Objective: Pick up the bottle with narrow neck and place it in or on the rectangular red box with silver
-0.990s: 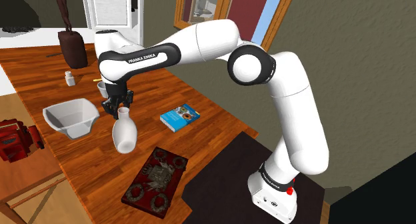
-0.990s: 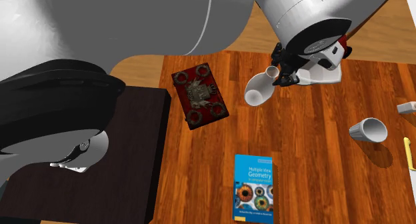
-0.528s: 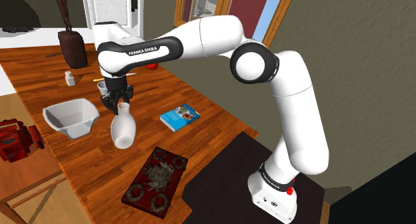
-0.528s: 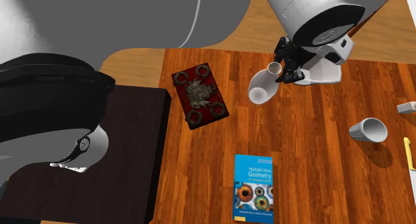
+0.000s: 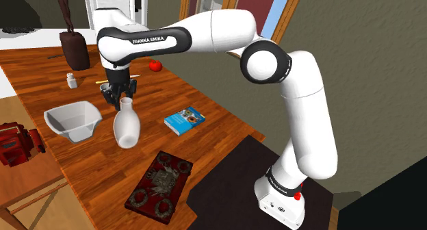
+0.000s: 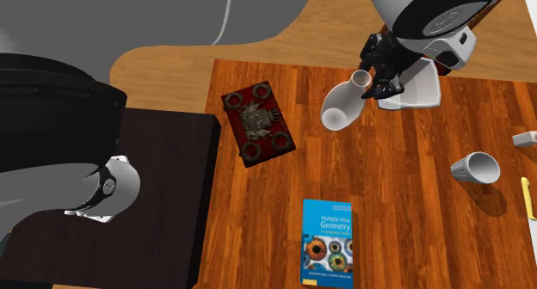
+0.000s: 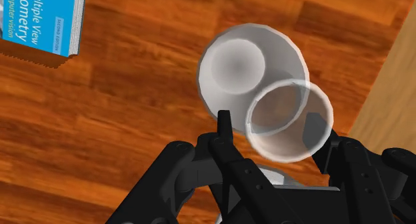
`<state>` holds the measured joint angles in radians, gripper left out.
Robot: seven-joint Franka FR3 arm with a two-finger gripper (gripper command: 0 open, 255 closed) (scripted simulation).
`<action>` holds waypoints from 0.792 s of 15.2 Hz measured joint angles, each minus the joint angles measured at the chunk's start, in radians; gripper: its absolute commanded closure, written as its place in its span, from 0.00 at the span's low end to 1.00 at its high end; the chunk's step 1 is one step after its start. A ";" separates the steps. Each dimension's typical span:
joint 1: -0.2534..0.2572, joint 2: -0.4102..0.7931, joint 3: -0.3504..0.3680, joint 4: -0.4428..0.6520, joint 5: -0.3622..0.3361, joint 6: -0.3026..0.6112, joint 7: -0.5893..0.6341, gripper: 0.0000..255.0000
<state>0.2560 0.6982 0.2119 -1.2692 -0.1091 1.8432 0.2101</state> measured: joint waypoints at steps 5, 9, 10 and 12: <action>0.001 -0.014 0.002 0.046 0.003 -0.059 -0.003 1.00; 0.005 -0.021 0.004 0.086 0.005 -0.107 -0.002 1.00; 0.001 -0.053 0.007 0.044 0.009 -0.097 0.001 1.00; -0.006 -0.133 0.015 -0.059 0.020 -0.073 0.010 1.00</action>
<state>0.2501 0.5648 0.2273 -1.3283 -0.0889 1.7701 0.2199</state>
